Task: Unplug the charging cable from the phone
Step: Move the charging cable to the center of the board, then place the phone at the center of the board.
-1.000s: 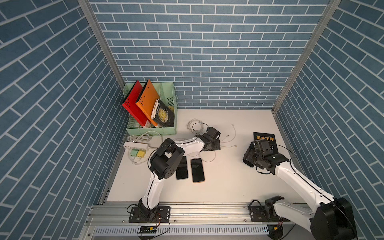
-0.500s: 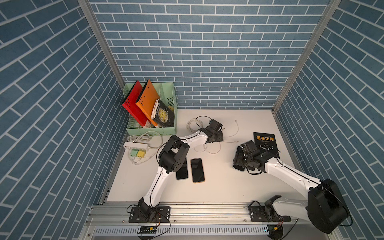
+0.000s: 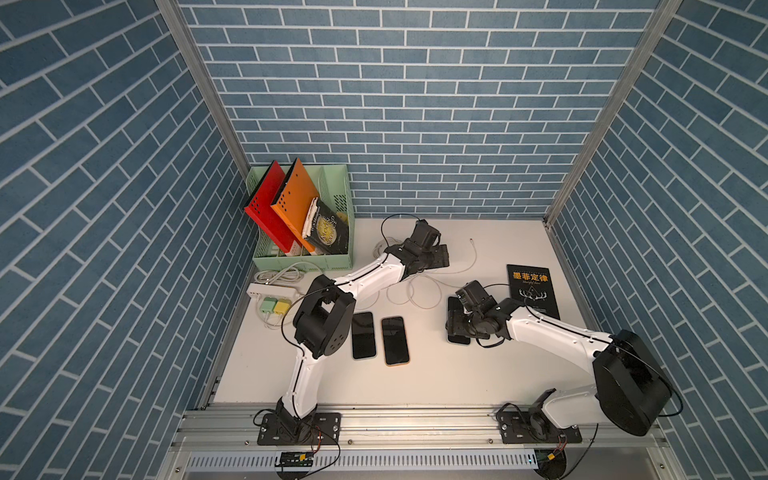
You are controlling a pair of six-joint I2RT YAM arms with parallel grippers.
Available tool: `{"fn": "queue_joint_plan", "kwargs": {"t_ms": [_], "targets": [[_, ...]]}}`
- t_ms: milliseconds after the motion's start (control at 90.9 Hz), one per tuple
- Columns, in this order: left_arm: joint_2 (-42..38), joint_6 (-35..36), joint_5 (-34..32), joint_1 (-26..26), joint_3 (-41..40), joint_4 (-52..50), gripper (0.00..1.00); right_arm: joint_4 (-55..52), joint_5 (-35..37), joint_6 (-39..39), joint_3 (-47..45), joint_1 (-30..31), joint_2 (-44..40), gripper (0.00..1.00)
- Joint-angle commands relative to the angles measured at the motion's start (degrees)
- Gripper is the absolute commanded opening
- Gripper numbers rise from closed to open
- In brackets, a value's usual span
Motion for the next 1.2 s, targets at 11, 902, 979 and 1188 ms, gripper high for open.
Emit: {"fn": "queue_joint_plan", "kwargs": {"t_ms": [11, 902, 979, 1188], "targets": [[-5.59, 0.33, -2.69, 0.94, -5.64, 0.48, 0.81, 0.89, 0.21, -1.96, 3.8, 2.89, 3.09, 0.33], [-38.73, -2.46, -5.45, 10.26, -47.01, 5.35, 0.81, -4.04, 1.93, 1.64, 8.06, 12.1, 13.19, 0.34], [-38.73, -2.47, -5.17, 10.56, -47.31, 5.27, 0.81, -4.02, 1.87, 2.03, 8.18, 12.12, 13.55, 0.34], [-38.97, -2.62, -4.94, 10.64, -47.7, 5.55, 0.81, -4.78, 2.26, 2.48, 9.21, 12.29, 13.79, 0.55]]}}
